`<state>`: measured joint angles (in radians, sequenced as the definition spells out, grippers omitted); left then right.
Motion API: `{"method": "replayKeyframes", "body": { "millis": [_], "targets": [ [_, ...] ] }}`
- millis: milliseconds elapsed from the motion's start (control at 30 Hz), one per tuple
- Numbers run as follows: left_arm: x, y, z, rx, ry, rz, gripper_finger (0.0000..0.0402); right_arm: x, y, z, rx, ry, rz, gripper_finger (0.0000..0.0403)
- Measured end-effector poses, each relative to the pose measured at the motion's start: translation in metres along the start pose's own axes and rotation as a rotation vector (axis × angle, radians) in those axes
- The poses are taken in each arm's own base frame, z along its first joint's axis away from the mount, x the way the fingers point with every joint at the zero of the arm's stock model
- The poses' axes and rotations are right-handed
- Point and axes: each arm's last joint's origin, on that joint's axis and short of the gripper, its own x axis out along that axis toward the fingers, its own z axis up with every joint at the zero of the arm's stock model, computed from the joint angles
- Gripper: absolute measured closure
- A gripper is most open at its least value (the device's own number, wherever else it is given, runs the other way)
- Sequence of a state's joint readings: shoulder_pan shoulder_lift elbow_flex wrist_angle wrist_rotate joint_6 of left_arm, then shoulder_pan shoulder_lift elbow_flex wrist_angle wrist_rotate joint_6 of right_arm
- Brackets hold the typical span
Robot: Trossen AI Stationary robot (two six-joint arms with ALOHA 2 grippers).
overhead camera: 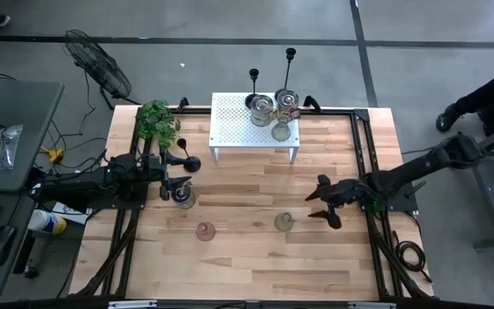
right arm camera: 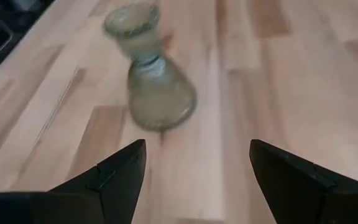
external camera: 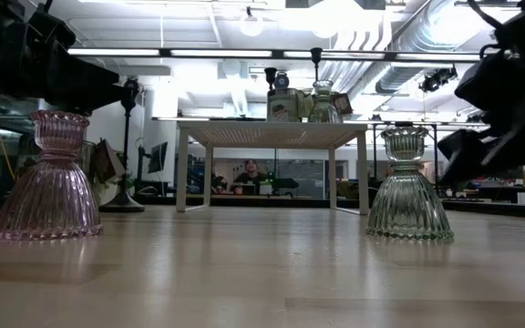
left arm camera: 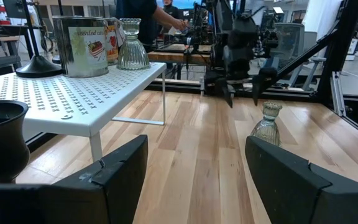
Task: Pick & Place candle stick holders
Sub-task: Put the transparent glass candle holder on the shelf
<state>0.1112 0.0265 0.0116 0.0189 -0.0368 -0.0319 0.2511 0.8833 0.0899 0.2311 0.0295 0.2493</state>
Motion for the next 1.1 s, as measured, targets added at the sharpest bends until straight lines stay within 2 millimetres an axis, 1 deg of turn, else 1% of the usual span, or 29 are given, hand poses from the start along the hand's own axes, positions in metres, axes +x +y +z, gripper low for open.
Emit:
{"method": "replayKeyframes", "body": {
  "millis": [200,367,433,533,667,833,967,1100],
  "targets": [
    [0.0,0.0,0.0,0.0,0.0,0.0,0.0137,0.014,0.019,0.005,-0.004,0.064,-0.003,0.0125],
    [0.0,0.0,0.0,0.0,0.0,0.0,0.0137,0.03,0.036,0.008,0.02,0.08,-0.005,0.0125],
    [0.0,0.0,0.0,0.0,0.0,0.0,0.0137,0.037,0.041,0.007,0.021,0.076,-0.018,0.0125],
    [0.0,0.0,0.0,0.0,0.0,0.0,0.0137,0.048,0.049,0.012,0.013,0.031,-0.054,0.0125],
    [0.0,0.0,0.0,0.0,0.0,0.0,0.0137,0.062,0.054,0.015,-0.003,-0.002,-0.122,0.0125],
    [0.0,0.0,0.0,0.0,0.0,0.0,0.0137,0.075,0.062,0.024,-0.009,-0.034,-0.134,0.0125],
    [0.0,0.0,0.0,0.0,0.0,0.0,0.0137,0.08,0.066,0.028,-0.006,-0.059,-0.14,0.0125],
    [0.0,0.0,0.0,0.0,0.0,0.0,0.0137,0.082,0.068,0.034,-0.002,-0.095,-0.177,0.0125]
  ]
}}
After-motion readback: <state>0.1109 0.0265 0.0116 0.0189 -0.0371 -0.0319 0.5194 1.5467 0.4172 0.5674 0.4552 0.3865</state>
